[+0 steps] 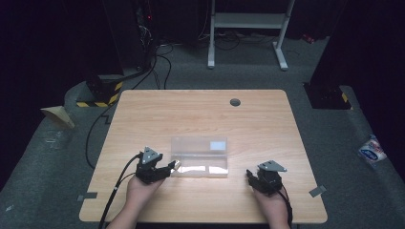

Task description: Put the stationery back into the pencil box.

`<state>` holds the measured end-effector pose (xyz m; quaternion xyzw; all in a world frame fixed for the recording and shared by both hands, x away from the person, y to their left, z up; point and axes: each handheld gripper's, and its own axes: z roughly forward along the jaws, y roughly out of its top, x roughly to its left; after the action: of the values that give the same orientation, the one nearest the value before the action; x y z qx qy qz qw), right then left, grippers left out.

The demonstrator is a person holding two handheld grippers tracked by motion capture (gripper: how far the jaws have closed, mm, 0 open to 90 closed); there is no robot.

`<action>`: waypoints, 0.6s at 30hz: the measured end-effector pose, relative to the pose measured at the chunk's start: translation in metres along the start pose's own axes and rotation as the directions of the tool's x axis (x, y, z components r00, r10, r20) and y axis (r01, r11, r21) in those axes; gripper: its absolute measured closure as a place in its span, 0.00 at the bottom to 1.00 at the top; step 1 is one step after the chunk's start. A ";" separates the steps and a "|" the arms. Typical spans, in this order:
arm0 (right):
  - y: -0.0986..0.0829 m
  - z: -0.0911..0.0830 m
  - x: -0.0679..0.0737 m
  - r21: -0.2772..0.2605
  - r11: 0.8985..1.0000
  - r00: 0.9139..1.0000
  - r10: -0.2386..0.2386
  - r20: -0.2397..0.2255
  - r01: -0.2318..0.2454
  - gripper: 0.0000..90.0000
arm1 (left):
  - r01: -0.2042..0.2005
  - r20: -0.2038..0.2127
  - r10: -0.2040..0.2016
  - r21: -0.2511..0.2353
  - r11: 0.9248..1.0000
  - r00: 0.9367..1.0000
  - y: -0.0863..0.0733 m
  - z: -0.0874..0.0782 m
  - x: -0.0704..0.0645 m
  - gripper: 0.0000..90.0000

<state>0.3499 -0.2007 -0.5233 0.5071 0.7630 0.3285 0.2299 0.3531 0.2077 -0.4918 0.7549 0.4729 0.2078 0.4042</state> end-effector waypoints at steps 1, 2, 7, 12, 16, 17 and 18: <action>0.000 0.000 0.000 0.000 1.000 1.000 0.000 0.000 0.000 0.49 | -0.006 0.005 0.006 -0.003 1.000 1.000 0.000 -0.002 0.003 0.38; 0.000 0.000 0.000 0.000 1.000 1.000 0.000 0.000 0.000 0.49 | -0.017 -0.005 0.017 -0.006 1.000 1.000 -0.001 -0.004 0.005 0.35; 0.000 0.000 0.000 0.000 1.000 1.000 0.000 0.000 0.000 0.49 | -0.020 -0.044 0.020 -0.007 1.000 0.999 -0.004 -0.010 0.019 0.20; 0.000 0.000 0.000 0.000 1.000 1.000 0.000 0.000 0.000 0.49 | -0.008 -0.085 0.008 0.002 1.000 0.996 -0.010 -0.017 0.039 0.10; 0.000 0.000 0.000 0.000 1.000 1.000 0.000 0.000 0.000 0.49 | 0.009 -0.112 -0.007 0.012 1.000 0.994 -0.016 -0.024 0.056 0.07; 0.000 0.000 0.000 0.000 1.000 1.000 0.000 0.000 0.000 0.49 | 0.013 -0.119 -0.011 0.018 1.000 0.993 -0.018 -0.026 0.061 0.07; 0.000 0.000 0.000 0.000 1.000 1.000 0.000 0.000 0.000 0.49 | 0.025 -0.123 -0.021 0.029 0.999 0.992 -0.021 -0.027 0.067 0.07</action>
<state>0.3499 -0.2007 -0.5233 0.5071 0.7629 0.3285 0.2299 0.3537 0.2828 -0.4975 0.7412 0.5086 0.2420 0.3652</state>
